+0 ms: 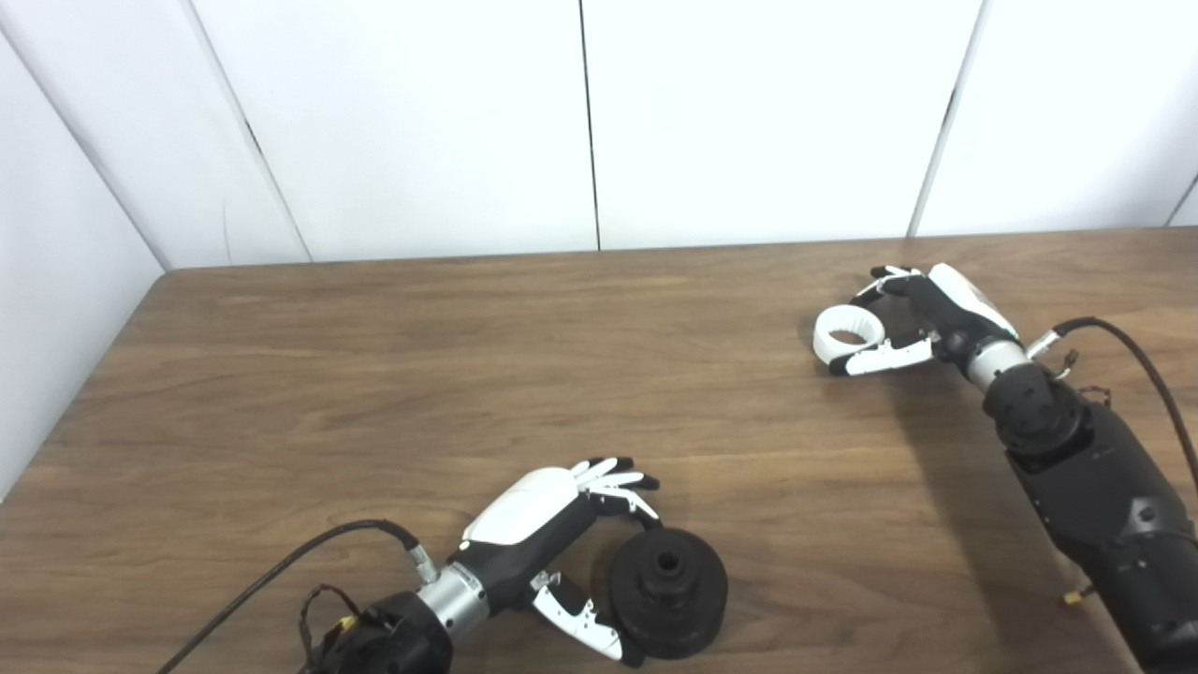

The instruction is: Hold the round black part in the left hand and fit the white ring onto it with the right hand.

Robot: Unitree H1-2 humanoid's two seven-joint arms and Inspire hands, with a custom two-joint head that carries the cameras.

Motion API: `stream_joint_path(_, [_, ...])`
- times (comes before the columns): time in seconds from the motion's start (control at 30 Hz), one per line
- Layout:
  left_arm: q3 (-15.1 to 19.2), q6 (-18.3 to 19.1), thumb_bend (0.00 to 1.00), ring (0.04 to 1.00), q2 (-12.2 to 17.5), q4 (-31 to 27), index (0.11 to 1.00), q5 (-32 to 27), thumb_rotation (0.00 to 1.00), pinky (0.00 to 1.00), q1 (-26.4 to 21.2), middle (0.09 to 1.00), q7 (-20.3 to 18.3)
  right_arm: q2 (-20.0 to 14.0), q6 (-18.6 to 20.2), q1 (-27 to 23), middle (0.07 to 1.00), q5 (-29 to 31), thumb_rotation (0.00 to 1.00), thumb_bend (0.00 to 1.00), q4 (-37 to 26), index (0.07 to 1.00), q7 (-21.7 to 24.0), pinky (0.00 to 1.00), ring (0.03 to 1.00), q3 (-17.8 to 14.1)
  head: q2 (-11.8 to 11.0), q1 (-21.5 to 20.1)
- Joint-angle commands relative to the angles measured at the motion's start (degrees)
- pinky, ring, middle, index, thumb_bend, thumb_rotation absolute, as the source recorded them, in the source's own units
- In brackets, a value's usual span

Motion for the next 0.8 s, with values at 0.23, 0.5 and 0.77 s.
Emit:
stream_joint_path(0.23, [0.75,0.12,0.83,0.990,-0.05,-1.91,0.601,-0.63,0.25,1.00,-1.91,0.913,0.27,-0.88,-2.24,-2.04,0.925,0.57,0.26,0.93,-0.66,0.610,-1.99,0.97,1.000,-0.78,0.22,-0.08])
stream_joint_path(0.5, [0.70,0.17,0.83,0.987,-0.18,-1.91,0.598,-0.22,0.25,1.00,-1.86,0.910,0.44,-0.64,-2.55,-1.85,0.916,-0.04,0.26,0.90,-0.69,0.599,-3.18,0.96,1.000,-0.52,0.25,-0.31])
stream_joint_path(0.77, [0.72,0.11,0.82,0.988,-0.23,-1.78,0.605,-0.33,0.25,1.00,-1.78,0.913,0.47,-0.41,-4.58,-1.73,0.903,0.87,0.25,0.77,-0.03,0.555,-5.06,0.96,0.994,-1.12,0.31,-0.39])
